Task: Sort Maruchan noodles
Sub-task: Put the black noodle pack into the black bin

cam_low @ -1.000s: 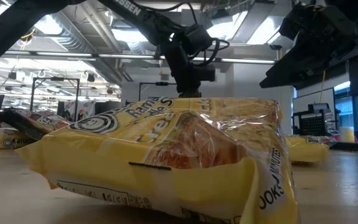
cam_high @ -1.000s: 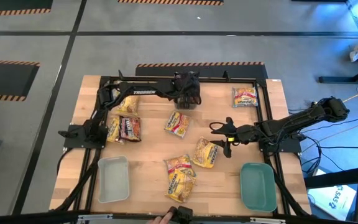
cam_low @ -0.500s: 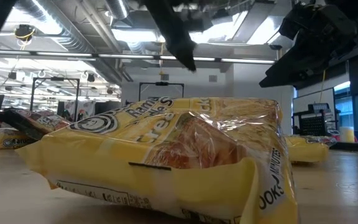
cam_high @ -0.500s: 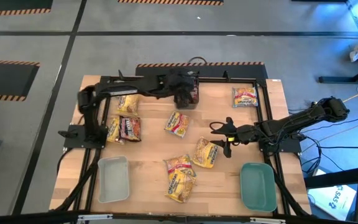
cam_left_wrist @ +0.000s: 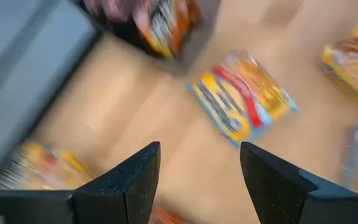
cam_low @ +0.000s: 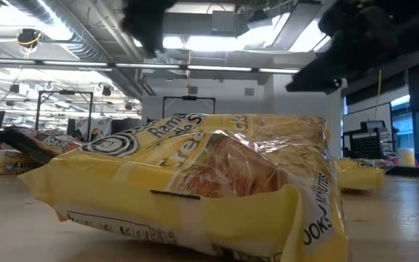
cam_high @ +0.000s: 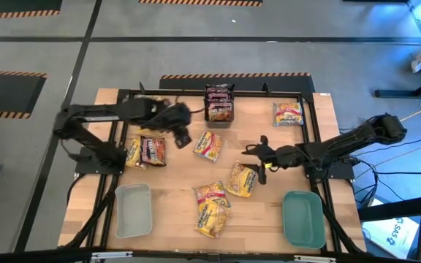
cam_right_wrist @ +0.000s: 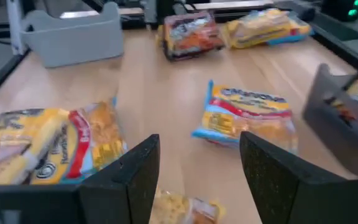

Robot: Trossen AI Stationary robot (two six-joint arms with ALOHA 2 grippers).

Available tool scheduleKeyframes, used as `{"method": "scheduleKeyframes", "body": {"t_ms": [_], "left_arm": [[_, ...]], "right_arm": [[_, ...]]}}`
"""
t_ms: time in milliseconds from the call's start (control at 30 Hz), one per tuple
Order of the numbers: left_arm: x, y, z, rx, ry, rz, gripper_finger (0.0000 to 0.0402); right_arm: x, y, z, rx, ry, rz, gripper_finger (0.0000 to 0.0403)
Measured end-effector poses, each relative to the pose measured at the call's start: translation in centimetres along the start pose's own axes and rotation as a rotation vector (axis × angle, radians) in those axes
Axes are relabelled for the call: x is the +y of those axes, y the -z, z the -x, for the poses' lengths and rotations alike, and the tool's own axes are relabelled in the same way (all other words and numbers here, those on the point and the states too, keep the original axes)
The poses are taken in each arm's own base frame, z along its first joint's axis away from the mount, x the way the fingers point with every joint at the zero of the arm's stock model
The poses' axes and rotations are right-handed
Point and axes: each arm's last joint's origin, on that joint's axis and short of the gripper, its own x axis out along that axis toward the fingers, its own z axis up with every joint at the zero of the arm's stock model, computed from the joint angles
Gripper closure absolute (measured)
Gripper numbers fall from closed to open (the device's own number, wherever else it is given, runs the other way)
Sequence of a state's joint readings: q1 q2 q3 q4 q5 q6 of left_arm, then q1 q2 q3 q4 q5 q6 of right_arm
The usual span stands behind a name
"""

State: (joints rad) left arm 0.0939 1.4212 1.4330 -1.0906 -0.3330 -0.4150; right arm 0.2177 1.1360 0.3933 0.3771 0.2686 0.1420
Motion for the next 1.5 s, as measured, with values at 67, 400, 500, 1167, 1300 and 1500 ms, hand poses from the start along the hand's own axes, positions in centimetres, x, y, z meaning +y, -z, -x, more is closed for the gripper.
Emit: {"method": "scheduleKeyframes", "body": {"t_ms": [67, 400, 500, 1167, 1300, 1500], "left_arm": [[0.7, 2.0, -0.1, 0.033, 0.021, 0.107, 0.0186], [3.0, 9.9, -0.5, 0.24, 0.078, 0.485, 0.0186], [3.5, 11.0, -1.4, 0.285, 0.032, 0.525, 0.0186], [7.2, 15.2, -6.9, 0.541, -0.154, 0.657, 0.0186], [7.2, 15.9, -8.3, 0.543, -0.076, 0.649, 0.0186], [6.7, 15.6, -9.6, 0.462, 0.079, 0.65, 0.0186]], "right_arm": [[0.0, -0.2, -0.4, -0.033, -0.034, 0.014, 0.0196], [0.3, 0.8, -1.5, 0.013, -0.07, 0.068, 0.0196], [0.3, 0.9, -1.5, 0.02, -0.069, 0.071, 0.0196], [0.3, 0.9, -1.5, 0.016, -0.076, 0.069, 0.0196], [0.3, 0.8, -1.5, 0.014, -0.076, 0.069, 0.0196], [0.3, 0.8, -1.5, 0.014, -0.076, 0.07, 0.0196]]}}
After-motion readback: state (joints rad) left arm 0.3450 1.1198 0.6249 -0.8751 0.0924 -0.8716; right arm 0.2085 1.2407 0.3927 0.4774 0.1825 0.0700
